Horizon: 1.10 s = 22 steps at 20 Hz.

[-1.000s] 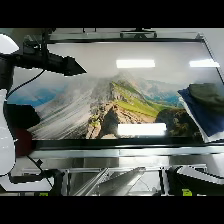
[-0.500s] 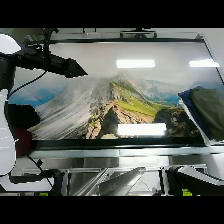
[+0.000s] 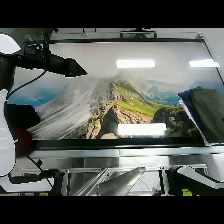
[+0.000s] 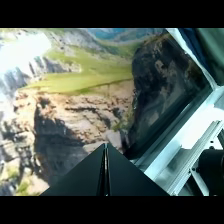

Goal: Fold the shirts.

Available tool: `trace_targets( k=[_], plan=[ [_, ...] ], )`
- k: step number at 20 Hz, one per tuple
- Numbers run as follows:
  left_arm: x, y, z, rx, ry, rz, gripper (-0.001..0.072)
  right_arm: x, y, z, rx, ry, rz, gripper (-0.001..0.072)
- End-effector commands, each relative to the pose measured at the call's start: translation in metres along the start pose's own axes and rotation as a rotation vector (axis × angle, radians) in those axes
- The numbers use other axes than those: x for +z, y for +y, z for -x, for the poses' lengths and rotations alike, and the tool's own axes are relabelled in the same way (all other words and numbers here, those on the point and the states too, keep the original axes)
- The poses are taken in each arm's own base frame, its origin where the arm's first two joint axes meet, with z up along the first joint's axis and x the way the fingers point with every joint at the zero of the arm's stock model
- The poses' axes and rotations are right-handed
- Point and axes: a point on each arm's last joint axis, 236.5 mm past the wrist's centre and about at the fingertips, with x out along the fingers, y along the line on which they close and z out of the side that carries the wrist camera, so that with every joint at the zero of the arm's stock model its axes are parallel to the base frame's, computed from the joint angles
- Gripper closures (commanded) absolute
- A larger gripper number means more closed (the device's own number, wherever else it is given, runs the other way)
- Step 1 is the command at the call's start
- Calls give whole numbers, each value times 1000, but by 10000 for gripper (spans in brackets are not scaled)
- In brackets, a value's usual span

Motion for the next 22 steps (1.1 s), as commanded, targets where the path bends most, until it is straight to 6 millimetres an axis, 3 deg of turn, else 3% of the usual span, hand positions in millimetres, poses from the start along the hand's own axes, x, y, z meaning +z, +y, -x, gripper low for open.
trace_targets(
  k=[1,3,6,8,10,12,14,16,22],
  plan=[
    [1,-13,12,-2,-23,-4,690,-20,111,12,290,-40,173,692],
    [-8,-29,22,-6,-22,-11,689,-58,152,17,345,-51,307,694],
    [-57,-52,21,-26,28,8,690,-148,176,13,399,-36,504,694],
    [-107,-61,7,-37,61,45,689,-223,164,-2,424,62,608,693],
    [-161,-63,-11,-40,88,86,690,-290,139,-18,454,164,696,691],
    [-209,-61,-28,-39,97,133,689,-328,120,-30,478,216,735,692],
    [-247,-60,-38,-44,112,192,689,-348,109,-36,487,251,741,692],
    [-265,-63,-40,-48,102,201,689,-352,109,-36,491,261,753,692],
    [-263,-63,-22,-34,10,214,689,-348,114,-36,506,236,743,692]
  ],
)
